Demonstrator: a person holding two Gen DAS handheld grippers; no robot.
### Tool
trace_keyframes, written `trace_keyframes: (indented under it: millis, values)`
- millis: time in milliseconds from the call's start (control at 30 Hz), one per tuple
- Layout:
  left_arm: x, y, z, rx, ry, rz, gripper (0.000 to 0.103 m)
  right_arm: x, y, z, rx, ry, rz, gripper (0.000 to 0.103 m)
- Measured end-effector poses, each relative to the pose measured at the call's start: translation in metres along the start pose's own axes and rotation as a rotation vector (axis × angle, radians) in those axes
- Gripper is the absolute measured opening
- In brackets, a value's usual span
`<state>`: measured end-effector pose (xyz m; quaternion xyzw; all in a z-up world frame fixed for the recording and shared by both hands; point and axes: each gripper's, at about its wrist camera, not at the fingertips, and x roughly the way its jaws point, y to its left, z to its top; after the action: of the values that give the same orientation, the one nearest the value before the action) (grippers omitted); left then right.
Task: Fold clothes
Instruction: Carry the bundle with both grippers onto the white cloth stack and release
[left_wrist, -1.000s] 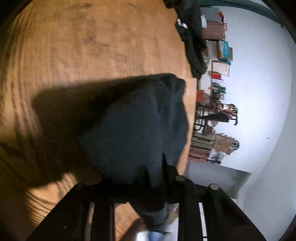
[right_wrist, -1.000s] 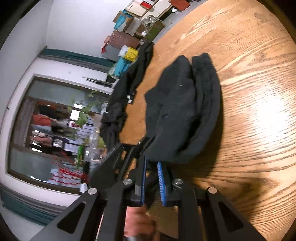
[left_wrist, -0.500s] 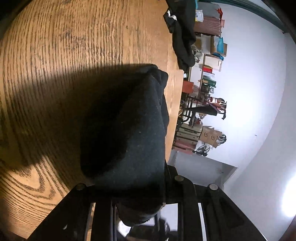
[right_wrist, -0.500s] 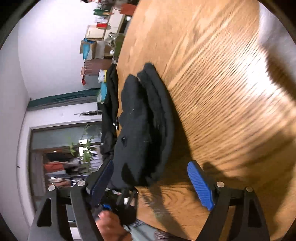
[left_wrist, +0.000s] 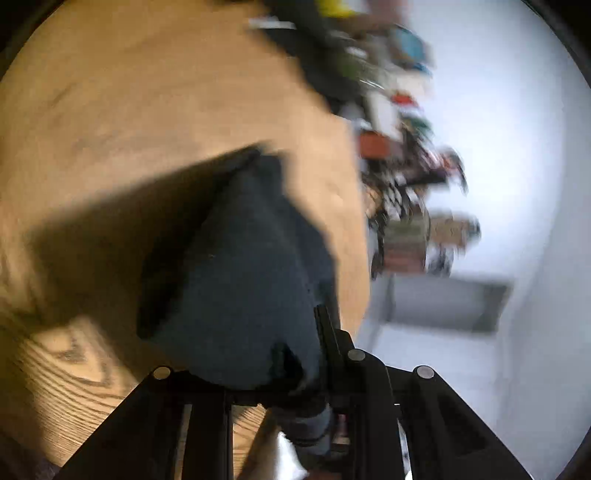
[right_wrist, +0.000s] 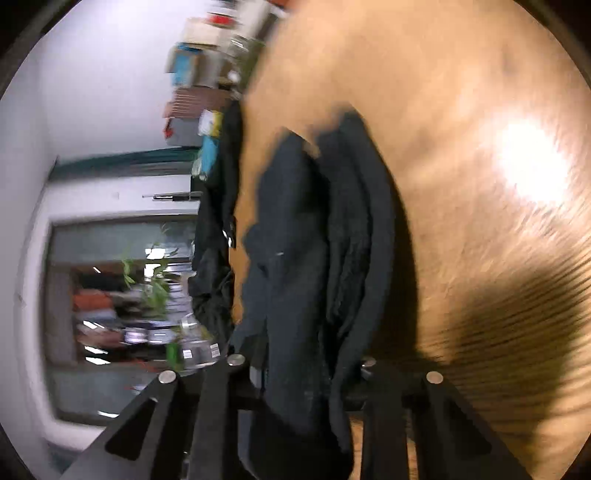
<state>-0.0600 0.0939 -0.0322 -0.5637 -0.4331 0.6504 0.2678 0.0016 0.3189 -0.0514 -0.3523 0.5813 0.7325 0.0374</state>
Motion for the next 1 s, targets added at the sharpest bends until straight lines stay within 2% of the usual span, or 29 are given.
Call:
trace_keyframes:
  millis: [100, 200, 367, 467, 533, 600, 667, 733, 767, 867, 1000]
  values:
    - [0.008, -0.073, -0.029, 0.210, 0.052, -0.041, 0.022, -0.060, 0.029, 0.003, -0.100, -0.127, -0.040, 0.026]
    - [0.024, -0.141, -0.065, 0.401, 0.161, -0.133, 0.022, -0.147, 0.040, -0.003, -0.173, -0.316, -0.057, 0.026]
    - [0.055, -0.242, -0.174, 0.743, 0.375, -0.297, 0.023, -0.291, 0.047, -0.030, -0.268, -0.647, -0.124, 0.026]
    - [0.086, -0.272, -0.236, 0.841, 0.524, -0.348, 0.023, -0.351, 0.033, -0.053, -0.265, -0.798, -0.191, 0.026]
    - [0.116, -0.269, -0.268, 0.856, 0.620, -0.345, 0.022, -0.382, 0.017, -0.068, -0.250, -0.878, -0.250, 0.026]
    - [0.143, -0.257, -0.297, 0.874, 0.705, -0.326, 0.022, -0.399, -0.010, -0.080, -0.185, -0.910, -0.284, 0.026]
    - [0.170, -0.228, -0.320, 0.907, 0.790, -0.255, 0.022, -0.401, -0.043, -0.091, -0.108, -0.899, -0.331, 0.026]
    - [0.192, -0.191, -0.329, 0.917, 0.869, -0.143, 0.022, -0.391, -0.077, -0.102, -0.035, -0.856, -0.378, 0.026]
    - [0.197, -0.177, -0.329, 0.930, 0.890, -0.093, 0.022, -0.380, -0.094, -0.107, 0.007, -0.814, -0.382, 0.026]
    - [0.203, -0.144, -0.315, 0.986, 0.914, 0.025, 0.022, -0.347, -0.148, -0.126, 0.130, -0.665, -0.300, 0.026]
    - [0.201, -0.126, -0.287, 0.990, 0.919, 0.151, 0.023, -0.314, -0.155, -0.139, 0.124, -0.579, -0.255, 0.029]
